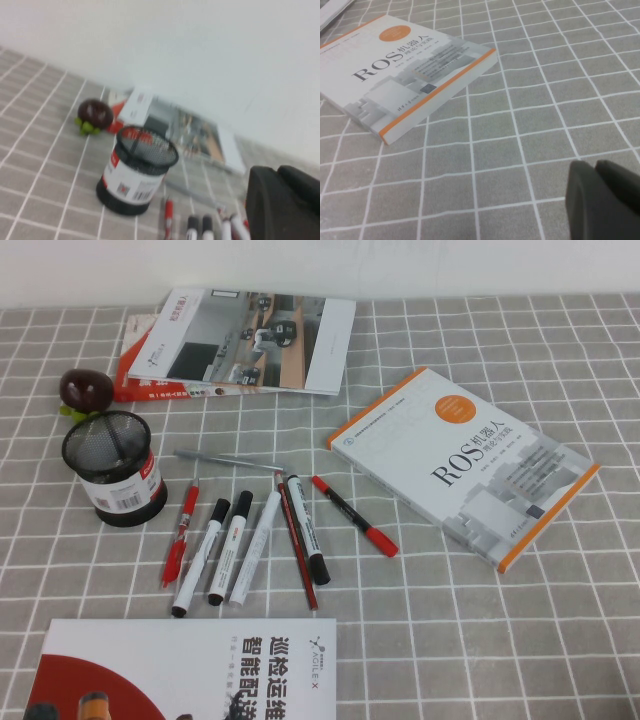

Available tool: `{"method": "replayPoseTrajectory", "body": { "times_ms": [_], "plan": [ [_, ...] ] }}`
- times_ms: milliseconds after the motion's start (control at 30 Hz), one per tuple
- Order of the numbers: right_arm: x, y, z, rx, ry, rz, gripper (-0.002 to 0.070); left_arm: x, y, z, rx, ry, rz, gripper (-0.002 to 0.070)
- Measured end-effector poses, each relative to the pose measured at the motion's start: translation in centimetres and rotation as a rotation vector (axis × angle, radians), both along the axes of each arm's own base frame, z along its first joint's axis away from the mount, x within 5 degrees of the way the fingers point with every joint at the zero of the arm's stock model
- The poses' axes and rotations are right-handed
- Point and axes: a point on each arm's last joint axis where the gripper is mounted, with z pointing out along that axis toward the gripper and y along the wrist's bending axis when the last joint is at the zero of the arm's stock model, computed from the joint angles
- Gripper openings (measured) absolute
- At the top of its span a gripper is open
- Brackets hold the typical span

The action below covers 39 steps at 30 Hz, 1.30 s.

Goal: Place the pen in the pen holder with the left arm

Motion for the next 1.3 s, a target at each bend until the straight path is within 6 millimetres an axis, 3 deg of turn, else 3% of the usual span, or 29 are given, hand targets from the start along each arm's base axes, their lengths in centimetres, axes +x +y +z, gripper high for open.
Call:
{"method": "replayPoseTrajectory", "body": {
  "times_ms": [367,567,767,967,1300],
  "plan": [
    [0.0,0.0,0.0,0.0,0.0,0.0,-0.0015,5.7,-1.0,6.5,0.253,0.376,-0.108,-0.0003],
    [0.0,0.0,0.0,0.0,0.0,0.0,-0.0015,10.1,-1.5,8.1,0.345,0.55,-0.182,-0.0003],
    [0.0,0.0,0.0,0.0,0.0,0.0,-0.0015,15.1,-2.1,8.4,0.376,0.692,-0.228,-0.0003],
    [0.0,0.0,0.0,0.0,0.0,0.0,-0.0015,20.1,-2.9,6.7,0.394,0.849,-0.278,-0.0003],
    [0.0,0.0,0.0,0.0,0.0,0.0,-0.0015,26.4,-8.7,3.0,0.571,0.999,-0.439,-0.0003]
  ]
}}
